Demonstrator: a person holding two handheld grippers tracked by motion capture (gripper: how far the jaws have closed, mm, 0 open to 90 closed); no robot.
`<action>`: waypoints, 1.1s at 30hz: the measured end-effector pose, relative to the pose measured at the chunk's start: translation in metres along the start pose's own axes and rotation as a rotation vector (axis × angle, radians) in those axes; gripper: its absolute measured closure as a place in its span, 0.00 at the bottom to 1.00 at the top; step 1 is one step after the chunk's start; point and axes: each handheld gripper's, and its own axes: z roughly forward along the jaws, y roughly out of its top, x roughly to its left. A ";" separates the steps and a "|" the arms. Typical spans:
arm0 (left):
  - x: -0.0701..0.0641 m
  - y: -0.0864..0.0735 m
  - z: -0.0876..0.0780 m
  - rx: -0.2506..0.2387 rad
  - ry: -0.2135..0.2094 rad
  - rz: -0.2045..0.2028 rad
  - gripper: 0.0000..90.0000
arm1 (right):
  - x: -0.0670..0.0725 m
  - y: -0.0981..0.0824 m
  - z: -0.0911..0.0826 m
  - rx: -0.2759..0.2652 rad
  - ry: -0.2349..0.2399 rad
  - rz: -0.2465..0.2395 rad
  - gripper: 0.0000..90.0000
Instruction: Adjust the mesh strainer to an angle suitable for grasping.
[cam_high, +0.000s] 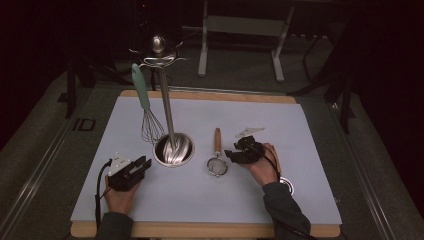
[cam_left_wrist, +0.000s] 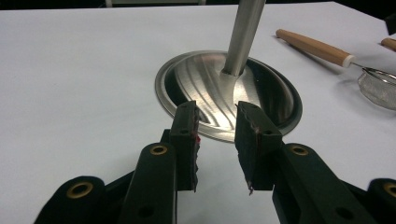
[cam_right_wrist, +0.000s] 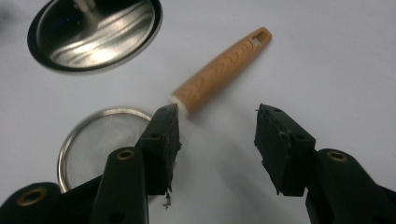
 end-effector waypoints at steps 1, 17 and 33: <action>0.000 0.000 0.000 0.002 0.000 0.002 0.78 | 0.000 0.002 0.002 -0.001 0.001 0.005 0.54; 0.000 0.000 0.000 0.001 0.000 0.004 0.78 | 0.006 0.026 0.040 0.041 0.007 0.080 0.70; 0.000 0.000 0.000 0.001 0.001 0.002 0.76 | -0.002 0.028 0.052 0.053 0.037 0.189 0.77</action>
